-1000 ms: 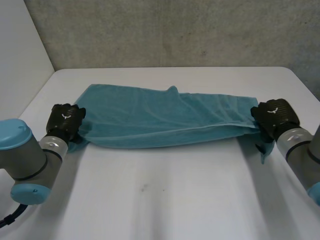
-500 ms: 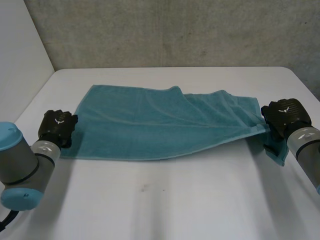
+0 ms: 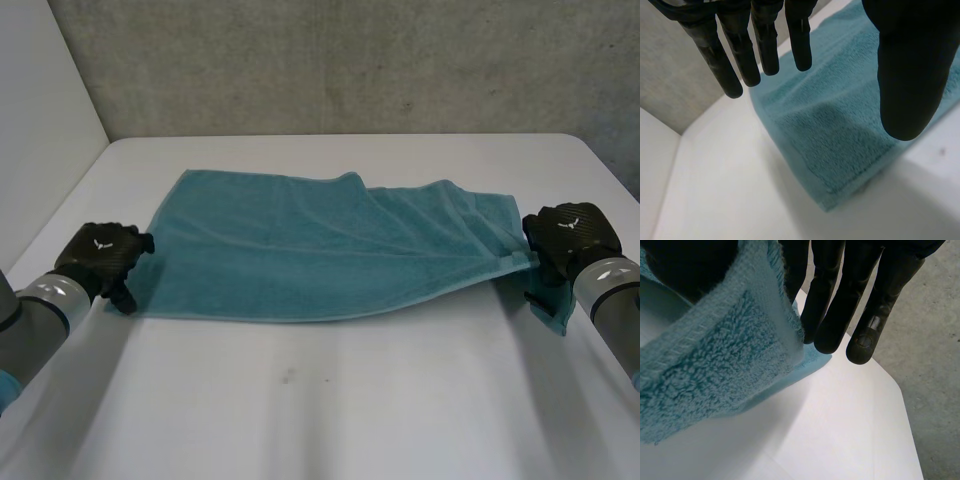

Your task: Fold the laundry

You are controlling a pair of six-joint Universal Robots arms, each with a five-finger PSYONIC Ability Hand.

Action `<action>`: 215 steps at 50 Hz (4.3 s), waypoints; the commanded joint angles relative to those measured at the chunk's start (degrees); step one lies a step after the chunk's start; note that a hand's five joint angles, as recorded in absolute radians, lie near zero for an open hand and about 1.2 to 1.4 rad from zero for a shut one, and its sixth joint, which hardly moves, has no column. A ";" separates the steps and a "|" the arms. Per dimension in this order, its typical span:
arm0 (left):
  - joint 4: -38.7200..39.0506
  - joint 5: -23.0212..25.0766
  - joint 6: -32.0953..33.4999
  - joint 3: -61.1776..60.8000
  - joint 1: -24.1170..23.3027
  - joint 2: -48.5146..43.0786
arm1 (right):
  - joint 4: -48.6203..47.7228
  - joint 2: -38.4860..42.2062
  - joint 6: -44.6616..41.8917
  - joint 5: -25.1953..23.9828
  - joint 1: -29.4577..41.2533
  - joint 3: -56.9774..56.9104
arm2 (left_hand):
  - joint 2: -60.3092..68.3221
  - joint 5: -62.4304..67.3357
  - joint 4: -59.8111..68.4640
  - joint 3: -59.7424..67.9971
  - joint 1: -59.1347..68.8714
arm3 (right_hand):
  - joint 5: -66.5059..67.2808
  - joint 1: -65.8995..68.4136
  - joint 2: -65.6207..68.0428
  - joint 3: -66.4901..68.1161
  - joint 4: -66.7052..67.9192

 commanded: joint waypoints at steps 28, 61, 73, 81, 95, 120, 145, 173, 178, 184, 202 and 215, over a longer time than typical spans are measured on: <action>6.54 3.40 0.57 3.21 3.32 -10.39 | -0.08 0.89 0.07 -0.43 0.06 0.68 | 13.57 13.35 13.55 13.60 12.94 | 12.98 23.68 12.32 11.73 11.70; 6.37 3.49 0.39 6.73 2.44 -12.24 | -0.17 1.07 -0.02 -0.26 -0.03 0.68 | 47.72 47.50 47.70 47.75 47.09 | 12.98 23.68 12.32 11.73 11.70; 5.40 3.40 0.39 5.33 2.44 -8.82 | -0.08 1.25 -0.02 -0.17 -0.03 0.68 | 18.96 18.74 18.94 18.99 18.33 | 12.98 23.68 12.32 11.73 11.70; 4.35 3.66 0.39 1.45 2.97 -4.68 | -0.08 1.25 -0.02 -0.17 -0.03 0.68 | 18.11 17.90 18.09 18.15 17.48 | 12.98 23.68 12.32 11.73 11.70; 4.52 3.84 0.65 1.54 3.15 -7.40 | -0.08 1.33 -0.11 -0.26 0.06 0.68 | 18.62 18.40 18.59 18.65 17.99 | 12.98 23.68 12.32 11.73 11.70; 5.05 3.40 0.83 7.16 2.71 -12.41 | -0.17 2.21 -0.46 -0.08 0.06 0.59 | 22.65 22.44 22.63 22.68 22.02 | 12.98 23.68 12.32 11.73 11.70; 5.14 3.66 0.48 9.19 1.57 -14.17 | -0.17 3.27 -0.55 0.27 -0.03 -0.02 | 57.12 56.90 57.09 57.15 56.48 | 12.98 23.68 12.32 11.73 11.70; -1.02 2.17 0.39 -6.54 6.22 10.79 | 17.50 -0.86 3.47 -6.05 -10.57 1.03 | 57.12 56.90 57.09 57.15 56.48 | -32.84 -22.15 -33.50 -34.09 -34.12; -1.02 2.26 0.39 -6.54 6.40 10.52 | 17.06 -0.86 10.26 -9.75 -13.30 2.62 | 57.12 56.90 57.09 57.15 56.48 | -33.55 -22.86 -34.21 -34.80 -34.83; -0.93 2.26 0.04 -6.54 6.31 10.52 | 16.89 -3.85 12.90 -12.64 -17.69 6.83 | 57.12 56.90 57.09 57.15 56.48 | -21.48 -10.78 -22.14 -22.73 -22.76; -6.27 2.26 -0.22 -8.39 8.15 19.55 | 21.79 -20.26 4.48 -15.63 -19.54 8.86 | 57.12 56.90 57.09 57.15 56.48 | 12.98 23.68 12.32 11.73 11.70; -12.44 6.83 -3.21 -7.86 7.98 31.09 | 34.54 -29.78 -2.65 -20.03 -19.28 0.25 | 57.12 56.90 57.09 57.15 56.48 | 12.98 23.68 12.32 11.73 11.70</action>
